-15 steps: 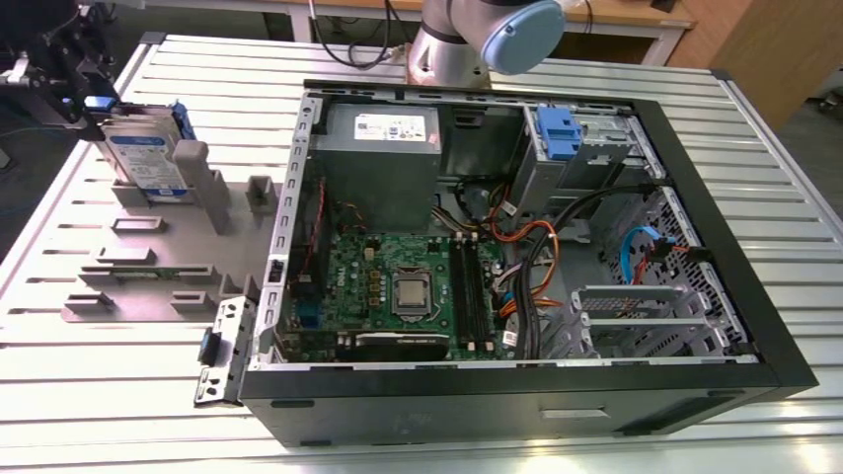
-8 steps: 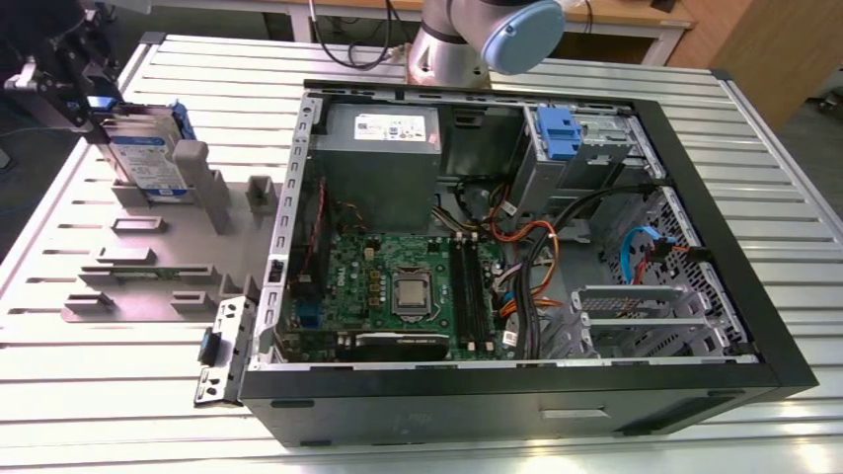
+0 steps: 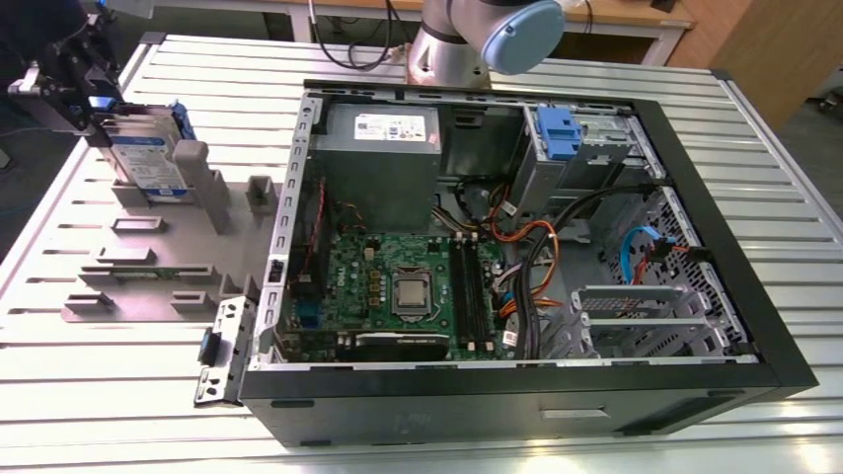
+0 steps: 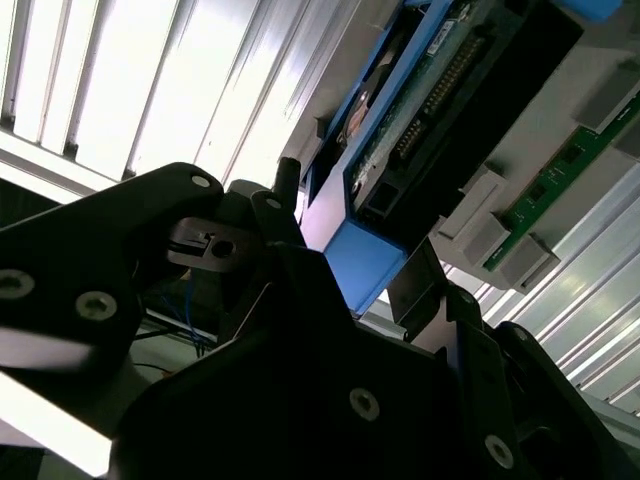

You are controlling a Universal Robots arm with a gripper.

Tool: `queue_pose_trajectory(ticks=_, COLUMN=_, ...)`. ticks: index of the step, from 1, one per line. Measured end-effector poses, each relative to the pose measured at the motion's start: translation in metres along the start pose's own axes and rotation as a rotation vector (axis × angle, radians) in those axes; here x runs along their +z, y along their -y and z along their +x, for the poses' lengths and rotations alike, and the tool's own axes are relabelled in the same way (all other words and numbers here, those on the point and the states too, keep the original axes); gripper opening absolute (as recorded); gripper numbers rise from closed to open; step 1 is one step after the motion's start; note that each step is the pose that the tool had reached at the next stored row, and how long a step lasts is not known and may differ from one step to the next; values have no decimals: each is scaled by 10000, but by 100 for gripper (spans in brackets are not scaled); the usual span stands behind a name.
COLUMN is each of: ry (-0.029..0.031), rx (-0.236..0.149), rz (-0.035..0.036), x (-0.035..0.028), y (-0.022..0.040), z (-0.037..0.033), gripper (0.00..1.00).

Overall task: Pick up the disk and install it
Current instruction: 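Pick up the disk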

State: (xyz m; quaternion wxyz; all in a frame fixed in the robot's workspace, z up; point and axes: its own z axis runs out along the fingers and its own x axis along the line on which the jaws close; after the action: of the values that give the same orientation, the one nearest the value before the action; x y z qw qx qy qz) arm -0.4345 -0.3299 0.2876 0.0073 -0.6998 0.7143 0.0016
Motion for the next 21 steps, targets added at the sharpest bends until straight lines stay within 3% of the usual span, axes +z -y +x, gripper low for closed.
queue_pose_trajectory(ticks=9, ry=1, rx=0, rz=3, x=3, y=0, z=0, gripper=59)
queue_pose_trajectory(ticks=10, ry=1, rx=0, rz=3, x=3, y=0, z=0, gripper=52)
queue_pose_trajectory(ticks=20, ry=1, rx=0, rz=3, x=5, y=0, z=0, gripper=50)
queue_pose_trajectory(ticks=21, ry=1, rx=0, rz=2, x=5, y=0, z=0, gripper=44)
